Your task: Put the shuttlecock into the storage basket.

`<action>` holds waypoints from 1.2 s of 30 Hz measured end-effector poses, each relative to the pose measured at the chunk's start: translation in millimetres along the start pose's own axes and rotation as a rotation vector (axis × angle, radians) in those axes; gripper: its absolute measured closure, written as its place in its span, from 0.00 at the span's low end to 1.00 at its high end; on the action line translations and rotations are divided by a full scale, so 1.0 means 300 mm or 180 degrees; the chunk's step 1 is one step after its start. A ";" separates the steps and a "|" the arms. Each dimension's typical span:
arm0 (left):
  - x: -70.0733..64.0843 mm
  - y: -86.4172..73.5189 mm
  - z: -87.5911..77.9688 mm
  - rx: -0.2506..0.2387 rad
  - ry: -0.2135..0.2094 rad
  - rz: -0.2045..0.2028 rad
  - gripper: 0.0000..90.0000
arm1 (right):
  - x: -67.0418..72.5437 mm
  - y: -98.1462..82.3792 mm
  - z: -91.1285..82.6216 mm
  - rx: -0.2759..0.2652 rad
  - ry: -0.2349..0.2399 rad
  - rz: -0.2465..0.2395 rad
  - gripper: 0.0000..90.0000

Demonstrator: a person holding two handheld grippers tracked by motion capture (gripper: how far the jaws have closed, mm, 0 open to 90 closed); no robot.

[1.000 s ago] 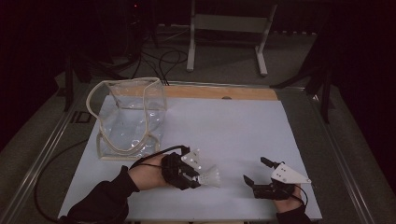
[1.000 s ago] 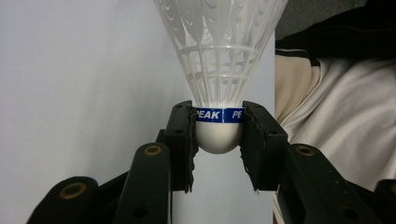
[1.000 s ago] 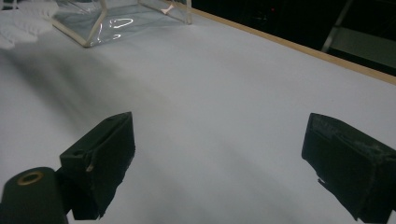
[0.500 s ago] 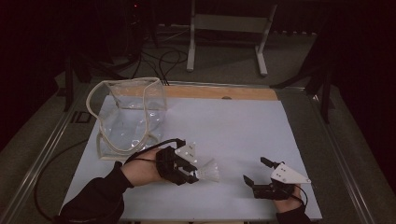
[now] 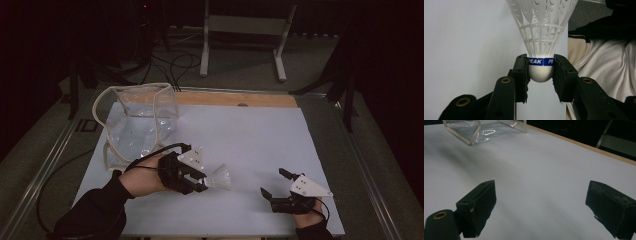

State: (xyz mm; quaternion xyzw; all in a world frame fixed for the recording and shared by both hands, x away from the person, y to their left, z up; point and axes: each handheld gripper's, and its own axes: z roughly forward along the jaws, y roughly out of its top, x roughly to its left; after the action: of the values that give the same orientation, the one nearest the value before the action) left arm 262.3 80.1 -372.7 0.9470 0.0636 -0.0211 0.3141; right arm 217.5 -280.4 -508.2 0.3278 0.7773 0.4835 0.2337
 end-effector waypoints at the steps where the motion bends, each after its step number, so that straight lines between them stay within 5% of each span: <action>1: 0.000 -0.002 -0.007 -0.0033 -0.0010 -0.0015 0.75 | 0.000 0.000 0.000 0.0002 0.0003 0.0002 0.11; 15: -0.017 -0.046 -0.085 -0.0238 0.0212 -0.0112 0.75 | 0.001 0.000 -0.001 0.0008 -0.0002 0.0005 0.11; 36: -0.016 -0.123 -0.213 -0.0427 0.0322 -0.0198 0.75 | 0.004 0.002 0.001 0.0006 -0.0007 -0.0006 0.11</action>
State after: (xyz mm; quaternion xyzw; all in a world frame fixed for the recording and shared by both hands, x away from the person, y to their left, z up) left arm 252.8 147.3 -342.9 0.9212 0.1100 0.0214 0.3725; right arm 217.2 -279.2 -507.9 0.3279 0.7778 0.4821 0.2348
